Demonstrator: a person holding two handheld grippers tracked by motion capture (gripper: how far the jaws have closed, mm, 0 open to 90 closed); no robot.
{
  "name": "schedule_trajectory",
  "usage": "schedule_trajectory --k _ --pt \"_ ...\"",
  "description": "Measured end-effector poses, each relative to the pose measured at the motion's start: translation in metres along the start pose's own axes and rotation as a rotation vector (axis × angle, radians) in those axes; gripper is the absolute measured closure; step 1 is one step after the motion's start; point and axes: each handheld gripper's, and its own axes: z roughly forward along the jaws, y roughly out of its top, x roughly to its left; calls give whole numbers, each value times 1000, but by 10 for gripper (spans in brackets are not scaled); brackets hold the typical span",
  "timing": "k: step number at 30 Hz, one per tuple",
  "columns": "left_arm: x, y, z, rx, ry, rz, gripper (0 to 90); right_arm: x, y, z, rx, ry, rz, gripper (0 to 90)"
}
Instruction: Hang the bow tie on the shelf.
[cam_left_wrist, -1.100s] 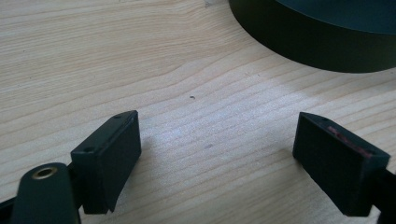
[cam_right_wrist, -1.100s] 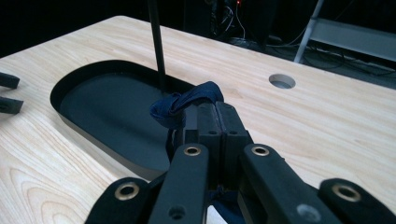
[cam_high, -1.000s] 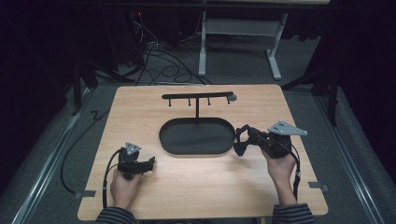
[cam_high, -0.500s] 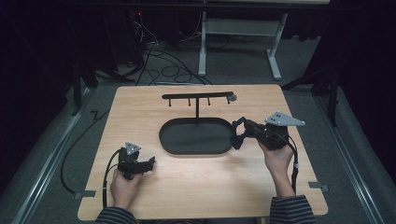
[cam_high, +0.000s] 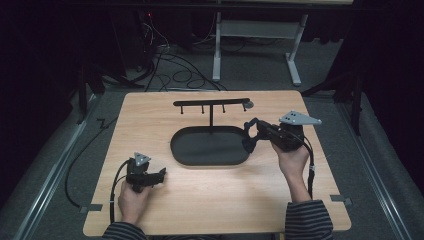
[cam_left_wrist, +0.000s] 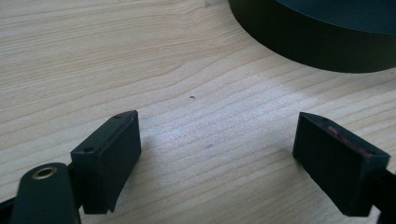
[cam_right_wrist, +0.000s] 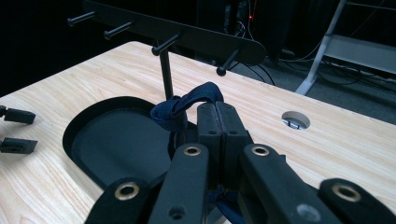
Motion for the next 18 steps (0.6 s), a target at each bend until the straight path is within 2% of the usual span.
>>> schedule_trajectory --k 10,18 --pt "0 0 0 0 0 0 155 -2 8 11 -9 -2 8 900" --pt "0 0 0 0 0 1 155 -5 18 27 -16 0 19 900"
